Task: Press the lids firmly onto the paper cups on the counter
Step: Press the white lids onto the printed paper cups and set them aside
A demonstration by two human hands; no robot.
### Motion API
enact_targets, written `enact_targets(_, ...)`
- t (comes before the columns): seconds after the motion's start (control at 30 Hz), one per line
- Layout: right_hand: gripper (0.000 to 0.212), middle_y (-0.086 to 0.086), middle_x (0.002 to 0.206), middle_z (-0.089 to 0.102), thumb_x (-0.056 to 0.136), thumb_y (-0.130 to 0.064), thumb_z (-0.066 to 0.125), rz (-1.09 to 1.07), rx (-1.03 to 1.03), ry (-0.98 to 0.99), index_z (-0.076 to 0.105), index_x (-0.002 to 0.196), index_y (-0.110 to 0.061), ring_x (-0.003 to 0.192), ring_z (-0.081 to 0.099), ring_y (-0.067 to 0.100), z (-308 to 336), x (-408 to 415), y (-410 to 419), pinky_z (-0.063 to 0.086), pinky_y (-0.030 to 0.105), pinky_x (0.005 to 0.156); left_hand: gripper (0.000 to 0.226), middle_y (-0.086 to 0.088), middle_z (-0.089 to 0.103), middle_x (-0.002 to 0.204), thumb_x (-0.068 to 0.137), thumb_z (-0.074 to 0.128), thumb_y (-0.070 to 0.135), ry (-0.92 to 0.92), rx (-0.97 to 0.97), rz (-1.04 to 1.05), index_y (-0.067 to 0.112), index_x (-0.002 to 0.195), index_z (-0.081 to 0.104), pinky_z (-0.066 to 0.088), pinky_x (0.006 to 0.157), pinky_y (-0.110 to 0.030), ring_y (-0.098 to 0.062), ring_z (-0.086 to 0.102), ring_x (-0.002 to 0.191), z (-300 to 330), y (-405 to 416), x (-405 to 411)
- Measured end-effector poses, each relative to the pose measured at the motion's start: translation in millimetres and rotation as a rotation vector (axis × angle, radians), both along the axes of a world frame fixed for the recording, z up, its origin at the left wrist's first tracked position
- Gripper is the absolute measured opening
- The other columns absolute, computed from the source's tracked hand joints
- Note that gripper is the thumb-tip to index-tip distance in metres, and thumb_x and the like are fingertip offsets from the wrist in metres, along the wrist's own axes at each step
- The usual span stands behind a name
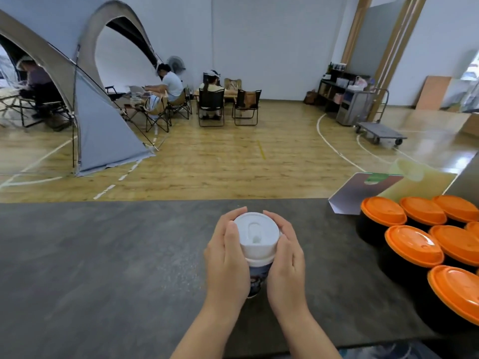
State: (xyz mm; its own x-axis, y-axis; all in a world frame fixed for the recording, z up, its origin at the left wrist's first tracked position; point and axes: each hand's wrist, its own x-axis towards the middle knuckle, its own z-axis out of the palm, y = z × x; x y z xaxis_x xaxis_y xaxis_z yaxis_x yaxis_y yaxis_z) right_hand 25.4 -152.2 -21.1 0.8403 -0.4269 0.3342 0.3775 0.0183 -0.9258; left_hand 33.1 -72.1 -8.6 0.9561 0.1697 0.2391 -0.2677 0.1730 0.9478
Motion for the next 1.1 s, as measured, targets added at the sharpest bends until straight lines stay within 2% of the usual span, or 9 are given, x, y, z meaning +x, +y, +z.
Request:
enact_targets(0.17,0.039,-0.018,0.101,0.068,0.092,-0.037,0.03,-0.04,-0.048,-0.098,0.058,0.112,-0.019,0.093,0.065,0.006,-6,3,10,0.05,0.018,0.076,0.037,-0.004,0.074,0.101,0.086,0.041,0.042,-0.061,-0.088,0.026,0.028,0.105,0.069,0.057,0.073,-0.035,-0.024,0.07,0.092,-11,-1,7)
enact_targets(0.43,0.039,-0.007,0.101,0.067,0.09,-0.036,0.03,-0.016,-0.028,-0.162,0.054,0.109,-0.013,0.089,0.065,0.012,-12,15,9,0.053,0.029,0.072,0.035,-0.001,0.073,0.098,0.09,0.035,0.016,-0.138,-0.116,0.023,0.007,0.105,0.066,0.054,0.069,-0.026,-0.017,0.069,0.088,-18,-3,14)
enact_targets(0.57,0.038,-0.007,0.1,0.067,0.09,-0.035,0.031,-0.008,-0.042,-0.162,0.054,0.109,-0.011,0.089,0.065,0.012,-12,15,8,0.053,0.029,0.071,0.035,-0.002,0.073,0.099,0.091,0.034,0.016,-0.141,-0.08,0.033,0.012,0.105,0.066,0.056,0.072,-0.032,-0.021,0.07,0.091,-20,-2,16)
enact_targets(0.63,0.037,-0.009,0.1,0.067,0.091,-0.035,0.031,-0.008,-0.063,-0.154,0.054,0.109,-0.013,0.089,0.065,0.011,-12,15,7,0.053,0.027,0.071,0.035,-0.002,0.072,0.106,0.092,0.036,0.02,-0.152,-0.029,0.038,0.016,0.106,0.068,0.056,0.081,-0.04,-0.023,0.068,0.102,-23,1,17)
enact_targets(0.73,0.032,-0.013,0.1,0.065,0.09,-0.036,0.034,-0.009,-0.125,-0.136,0.054,0.109,-0.02,0.09,0.064,0.012,-9,9,5,0.052,0.026,0.074,0.034,0.003,0.058,0.123,0.09,0.037,0.029,-0.244,0.131,0.155,0.023,0.101,0.069,0.043,0.098,-0.022,-0.009,0.054,0.122,-22,12,20)
enact_targets(0.8,0.029,-0.016,0.097,0.065,0.088,-0.037,0.038,-0.009,-0.168,-0.127,0.053,0.108,-0.023,0.088,0.064,0.01,-6,3,4,0.051,0.022,0.072,0.022,0.008,0.053,0.112,0.09,0.045,0.028,-0.258,0.166,0.235,0.025,0.091,0.067,0.041,0.089,-0.012,-0.001,0.055,0.109,-17,23,24)
enact_targets(0.93,0.034,-0.014,0.094,0.063,0.081,-0.045,0.049,-0.041,-0.147,-0.121,0.05,0.112,-0.032,0.083,0.062,-0.002,0,-6,1,0.046,0.01,0.07,0.018,0.013,0.065,0.087,0.091,0.065,0.035,-0.235,0.219,0.272,0.032,0.074,0.072,0.046,0.075,-0.014,-0.006,0.064,0.086,-6,40,24)
enact_targets(1.03,0.045,-0.01,0.092,0.059,0.078,-0.051,0.051,-0.005,-0.165,-0.08,0.047,0.12,-0.036,0.08,0.061,-0.002,2,-8,-1,0.046,0.01,0.07,0.038,0.024,0.071,0.097,0.097,0.044,0.051,-0.18,0.248,0.223,0.042,0.076,0.076,0.047,0.091,-0.022,-0.006,0.065,0.105,3,35,9)
enact_targets(1.1,0.053,-0.012,0.098,0.062,0.079,-0.054,0.05,0.046,-0.17,-0.048,0.047,0.128,-0.036,0.088,0.063,0.003,2,-9,1,0.048,0.015,0.076,0.044,0.023,0.07,0.113,0.095,0.036,0.054,-0.128,0.22,0.131,0.042,0.091,0.078,0.049,0.1,-0.038,-0.008,0.063,0.116,2,25,-1)
